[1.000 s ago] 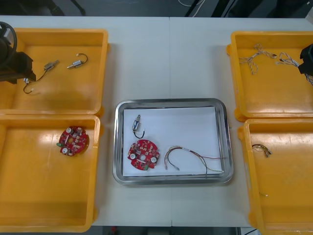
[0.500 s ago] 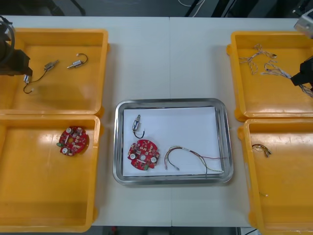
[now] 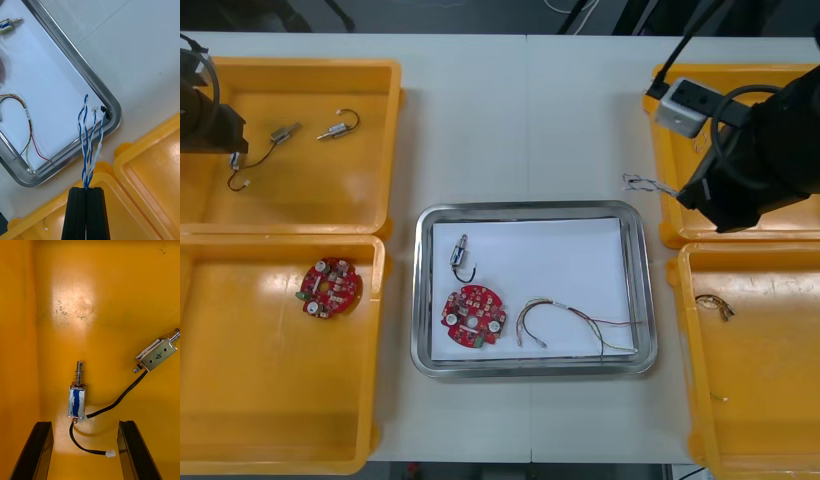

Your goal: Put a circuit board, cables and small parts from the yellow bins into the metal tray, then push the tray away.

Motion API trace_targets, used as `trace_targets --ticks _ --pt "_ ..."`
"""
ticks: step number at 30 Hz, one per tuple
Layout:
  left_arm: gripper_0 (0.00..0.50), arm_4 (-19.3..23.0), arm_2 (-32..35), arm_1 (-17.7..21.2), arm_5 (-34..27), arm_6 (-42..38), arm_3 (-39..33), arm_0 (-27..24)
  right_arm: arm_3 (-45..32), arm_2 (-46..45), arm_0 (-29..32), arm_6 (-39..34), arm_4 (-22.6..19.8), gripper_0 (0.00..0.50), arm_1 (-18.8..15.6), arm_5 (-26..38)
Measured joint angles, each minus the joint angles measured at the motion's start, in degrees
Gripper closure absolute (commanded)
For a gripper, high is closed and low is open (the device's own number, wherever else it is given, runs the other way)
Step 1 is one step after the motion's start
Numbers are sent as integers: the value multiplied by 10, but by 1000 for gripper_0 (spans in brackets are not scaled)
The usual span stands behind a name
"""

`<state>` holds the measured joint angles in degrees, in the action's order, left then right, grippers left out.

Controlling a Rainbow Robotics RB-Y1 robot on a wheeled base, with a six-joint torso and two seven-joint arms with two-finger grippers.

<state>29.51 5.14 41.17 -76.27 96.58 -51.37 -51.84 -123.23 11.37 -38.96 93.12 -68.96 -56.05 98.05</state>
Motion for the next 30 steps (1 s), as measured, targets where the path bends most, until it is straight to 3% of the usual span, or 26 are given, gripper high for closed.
trace_targets --ticks 7,13,20,24,30 --pt "0 1 -10 0 30 0 26 0 0 91 -50 11 19 500 29 -47" --pt "0 8 -30 0 59 0 53 0 2 161 -62 112 78 500 53 -84" --pt "0 20 -32 0 73 0 68 0 60 203 -63 215 87 500 84 -95" --pt "0 26 -32 0 81 0 77 0 77 223 -63 277 120 500 99 -96" --pt "0 31 -32 0 93 0 89 0 77 256 -63 288 154 500 116 -101"
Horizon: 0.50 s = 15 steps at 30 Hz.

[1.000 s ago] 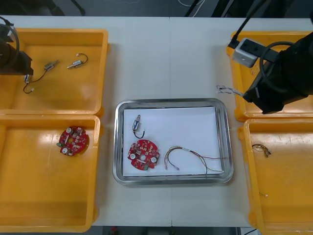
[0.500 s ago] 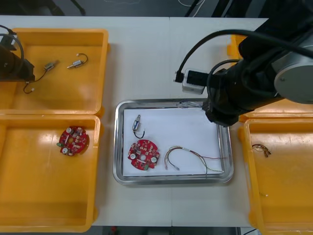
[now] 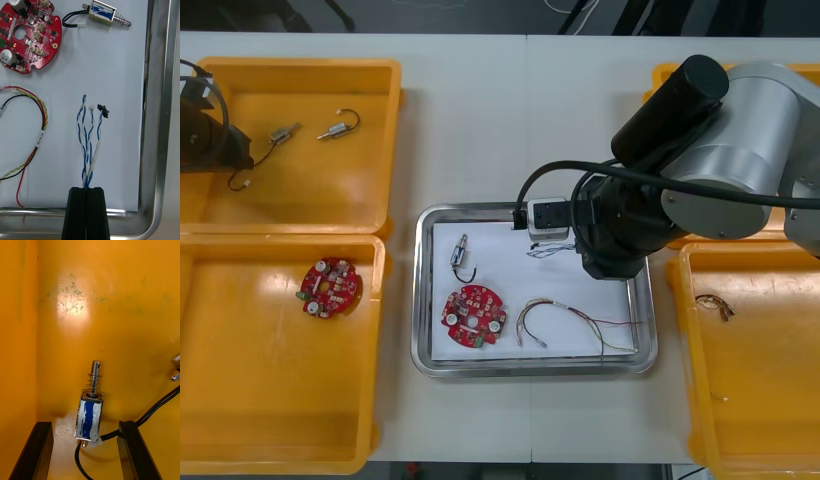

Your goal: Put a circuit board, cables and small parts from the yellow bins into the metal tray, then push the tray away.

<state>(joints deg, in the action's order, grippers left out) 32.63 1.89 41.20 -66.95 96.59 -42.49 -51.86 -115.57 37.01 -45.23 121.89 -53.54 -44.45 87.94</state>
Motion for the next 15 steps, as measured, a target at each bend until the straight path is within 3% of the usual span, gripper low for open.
trace_targets --ticks 9,11,12,15 --pt "10 6 0 0 3 0 0 0 4 89 0 0 84 500 6 -80" --pt "134 7 0 0 3 0 0 0 13 108 0 0 89 500 6 -89" --pt "241 7 0 0 3 0 1 0 20 114 0 0 89 500 6 -92" --pt "316 10 0 0 3 0 1 0 41 126 0 0 89 500 6 -102"
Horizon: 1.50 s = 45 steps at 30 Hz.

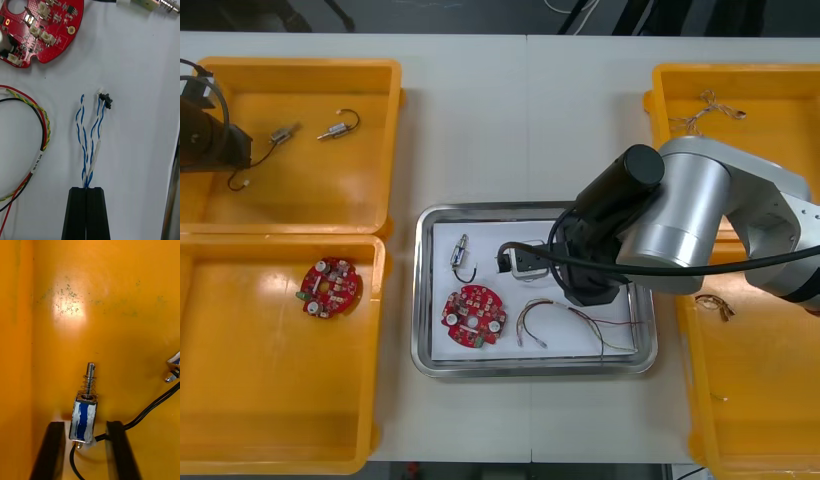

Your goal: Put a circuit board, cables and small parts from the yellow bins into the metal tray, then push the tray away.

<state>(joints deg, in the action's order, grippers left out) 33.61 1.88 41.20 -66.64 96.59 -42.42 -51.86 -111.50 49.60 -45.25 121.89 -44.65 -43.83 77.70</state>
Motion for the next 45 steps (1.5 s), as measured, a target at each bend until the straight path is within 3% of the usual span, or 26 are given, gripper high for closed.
trace_targets --ticks 3,16,18,19,22,23,24,26,27,28,35,45 --pt "354 2 0 0 1 0 0 0 17 7 0 0 0 500 0 -19" --pt "352 20 -1 0 3 0 0 0 58 25 0 0 8 500 0 -84" --pt "417 20 -2 0 3 0 0 0 60 25 0 0 8 500 0 -86" --pt "500 21 -2 0 4 0 0 0 60 25 0 0 9 500 -1 -89" --pt "500 21 -7 0 7 0 0 0 60 25 0 0 10 445 -5 -104" --pt "500 21 -8 0 8 0 0 0 60 25 0 0 11 392 -7 -110" --pt "500 21 -9 0 8 0 0 0 60 25 0 0 12 293 -9 -115" --pt "500 21 -10 0 9 0 0 0 60 25 0 0 13 187 -14 -133" --pt "500 21 -10 0 9 0 0 0 60 25 0 0 14 65 -17 -141" --pt "500 21 -10 0 9 0 0 0 60 25 0 0 15 14 -19 -148" --pt "500 26 -10 4 -3 0 -3 0 60 25 0 0 22 0 -30 -160" --pt "500 27 -5 29 -122 0 -78 0 42 25 0 0 22 0 -43 -160"
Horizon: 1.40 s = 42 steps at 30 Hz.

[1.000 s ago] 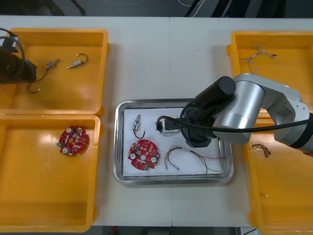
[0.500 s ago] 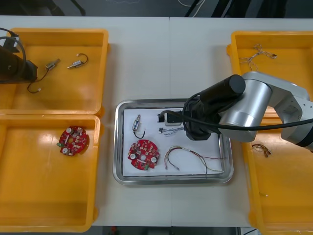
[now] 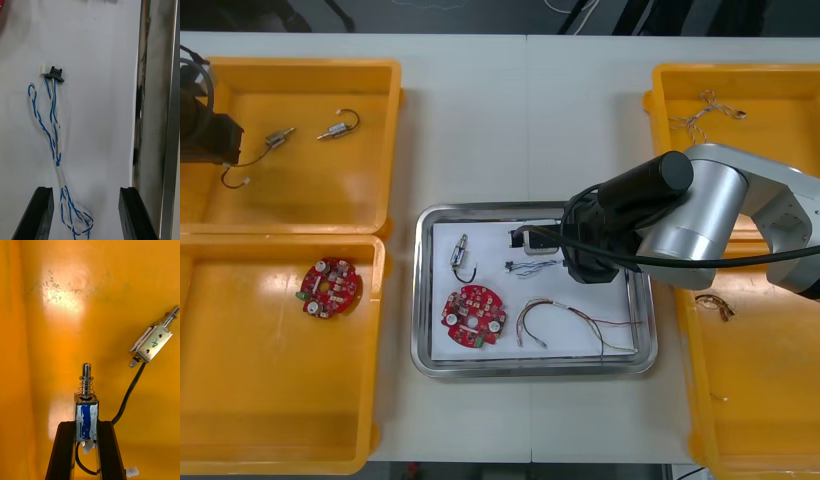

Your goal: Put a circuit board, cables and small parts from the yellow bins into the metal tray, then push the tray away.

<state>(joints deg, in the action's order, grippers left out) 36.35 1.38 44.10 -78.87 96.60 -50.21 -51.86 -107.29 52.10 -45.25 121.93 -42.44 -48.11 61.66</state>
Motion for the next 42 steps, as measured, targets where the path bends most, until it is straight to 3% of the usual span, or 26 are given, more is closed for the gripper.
trace_targets --ticks 4,13,22,28,31,38,42 --pt "500 0 10 8 -28 0 -25 0 -31 -1 0 0 0 0 -8 22" --pt "500 -3 14 12 -76 0 -75 0 -129 -65 0 -7 -12 0 -9 198" --pt "500 -4 14 13 -117 0 -132 0 -193 -167 9 -110 -68 0 -9 340" --pt "500 3 14 13 -119 0 -149 0 -244 -264 53 -144 -86 0 -12 407" --pt "500 10 12 13 -91 0 -149 0 -268 -306 81 -155 -91 0 -20 429" --pt "500 41 -4 12 -33 -2 -149 0 -302 -430 160 -158 -114 0 -42 453" --pt "500 49 -18 12 -28 -4 -160 0 -304 -528 220 -174 -126 0 -44 469"
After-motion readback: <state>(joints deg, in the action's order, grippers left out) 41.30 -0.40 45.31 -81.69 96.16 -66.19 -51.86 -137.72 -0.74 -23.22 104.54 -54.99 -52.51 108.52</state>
